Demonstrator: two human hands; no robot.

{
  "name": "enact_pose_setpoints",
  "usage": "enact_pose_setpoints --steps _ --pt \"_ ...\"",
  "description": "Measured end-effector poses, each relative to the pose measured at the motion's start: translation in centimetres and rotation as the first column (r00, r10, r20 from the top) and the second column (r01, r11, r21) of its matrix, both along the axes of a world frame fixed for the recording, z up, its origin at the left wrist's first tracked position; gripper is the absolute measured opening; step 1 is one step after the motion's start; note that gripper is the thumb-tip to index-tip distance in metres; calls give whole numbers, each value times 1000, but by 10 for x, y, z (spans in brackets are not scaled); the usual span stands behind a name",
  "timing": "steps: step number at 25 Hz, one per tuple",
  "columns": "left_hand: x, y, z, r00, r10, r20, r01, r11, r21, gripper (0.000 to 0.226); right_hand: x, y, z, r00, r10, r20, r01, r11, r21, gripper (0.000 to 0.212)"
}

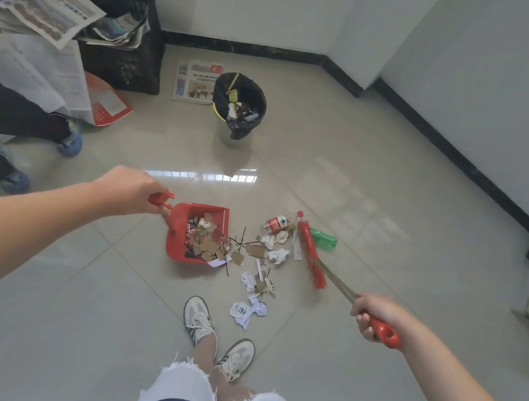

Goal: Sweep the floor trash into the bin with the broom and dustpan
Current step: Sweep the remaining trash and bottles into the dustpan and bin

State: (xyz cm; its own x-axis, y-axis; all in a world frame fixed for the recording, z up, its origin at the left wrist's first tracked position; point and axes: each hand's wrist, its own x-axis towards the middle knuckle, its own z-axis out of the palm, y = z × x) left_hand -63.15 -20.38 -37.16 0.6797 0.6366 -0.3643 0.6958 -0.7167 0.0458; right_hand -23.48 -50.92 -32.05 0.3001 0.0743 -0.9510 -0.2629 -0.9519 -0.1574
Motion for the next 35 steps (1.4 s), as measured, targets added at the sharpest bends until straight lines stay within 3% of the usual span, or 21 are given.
enact_pose_setpoints --steps 3,7,12,15,21,24,28,35 --pt "-18 -10 2 999 -39 -15 40 998 52 36 -1 -31 -6 1000 -16 13 17 998 -57 21" --pt "-27 -13 -3 999 -43 -13 43 998 34 35 -11 -41 -19 997 -80 1 80 992 -99 21" --pt "-29 7 -19 997 -82 -15 82 996 19 39 -47 -23 -53 898 -437 -59 438 899 -5 27" --pt "-27 39 -25 989 -148 22 148 989 -13 40 -76 16 -77 825 -559 -82 561 827 14 27" --pt "1 60 -33 946 -324 17 324 939 -111 35 -170 67 -109 890 -456 3 455 889 -53 25" --pt "21 62 -34 922 -387 30 387 910 -151 36 -211 68 -101 883 -468 -29 466 883 -48 27" --pt "42 50 -40 886 -457 76 464 876 -135 33 -252 75 -82 894 -425 -143 428 904 -17 56" --pt "53 47 -39 874 -473 113 485 865 -129 35 -271 83 -56 910 -334 -247 351 936 26 71"
